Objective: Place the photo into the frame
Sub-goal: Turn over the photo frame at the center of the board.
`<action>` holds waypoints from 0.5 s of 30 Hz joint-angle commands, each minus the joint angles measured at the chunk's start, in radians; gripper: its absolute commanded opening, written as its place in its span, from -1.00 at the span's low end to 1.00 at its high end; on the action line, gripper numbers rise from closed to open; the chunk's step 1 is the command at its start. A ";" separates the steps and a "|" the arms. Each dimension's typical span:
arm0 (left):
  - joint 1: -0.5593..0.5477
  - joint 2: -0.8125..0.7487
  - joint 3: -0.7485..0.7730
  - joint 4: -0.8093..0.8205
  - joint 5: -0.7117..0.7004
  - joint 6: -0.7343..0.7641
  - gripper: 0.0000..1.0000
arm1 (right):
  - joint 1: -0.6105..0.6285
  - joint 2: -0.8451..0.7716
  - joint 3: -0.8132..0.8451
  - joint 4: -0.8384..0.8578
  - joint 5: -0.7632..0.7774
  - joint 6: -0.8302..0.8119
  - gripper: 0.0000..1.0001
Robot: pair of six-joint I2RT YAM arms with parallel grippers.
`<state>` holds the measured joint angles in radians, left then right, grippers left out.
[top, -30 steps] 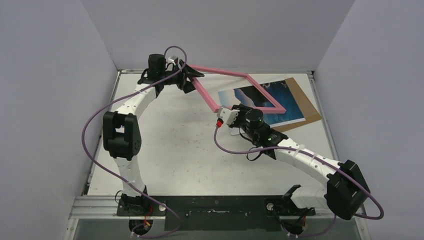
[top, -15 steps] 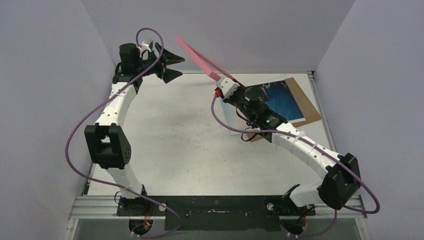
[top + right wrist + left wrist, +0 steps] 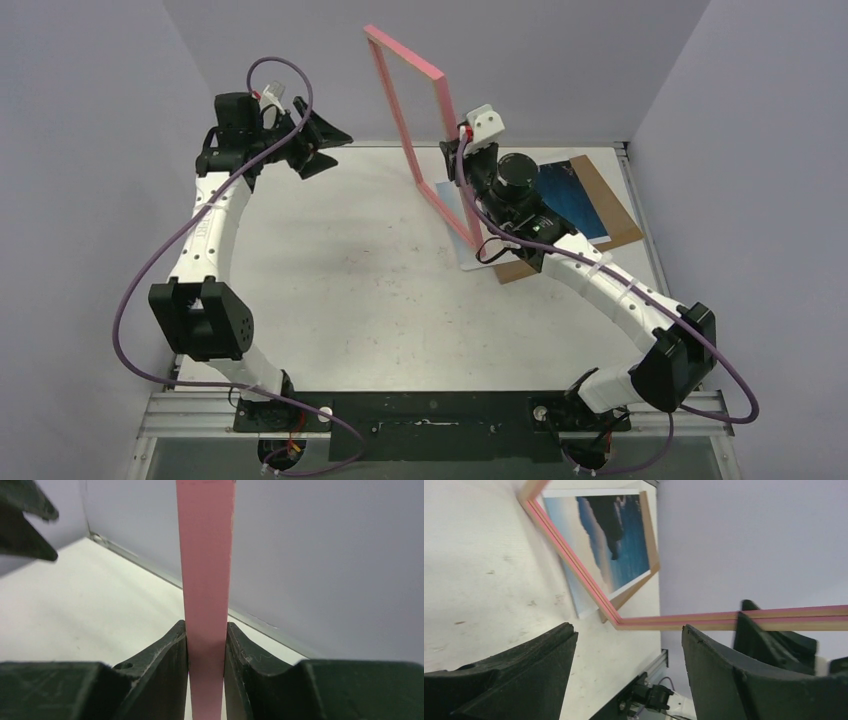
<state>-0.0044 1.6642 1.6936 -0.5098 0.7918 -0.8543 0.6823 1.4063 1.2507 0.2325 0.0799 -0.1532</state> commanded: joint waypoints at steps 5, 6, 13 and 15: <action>0.075 -0.091 0.062 -0.246 -0.192 0.249 0.50 | 0.011 -0.012 0.219 -0.110 0.016 0.496 -1.00; 0.077 -0.091 0.065 -0.258 -0.203 0.261 0.50 | 0.012 -0.012 0.224 -0.122 0.006 0.541 -1.00; 0.081 -0.105 -0.015 -0.221 -0.308 0.277 0.50 | 0.005 0.006 0.199 -0.274 0.031 0.802 -1.00; 0.084 -0.116 -0.059 -0.200 -0.342 0.263 0.50 | -0.003 0.019 0.172 -0.285 0.012 0.874 -1.00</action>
<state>0.0738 1.6043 1.6913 -0.7532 0.5453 -0.6079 0.6830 1.4097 1.4334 -0.0418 0.0986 0.5072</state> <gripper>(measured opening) 0.750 0.268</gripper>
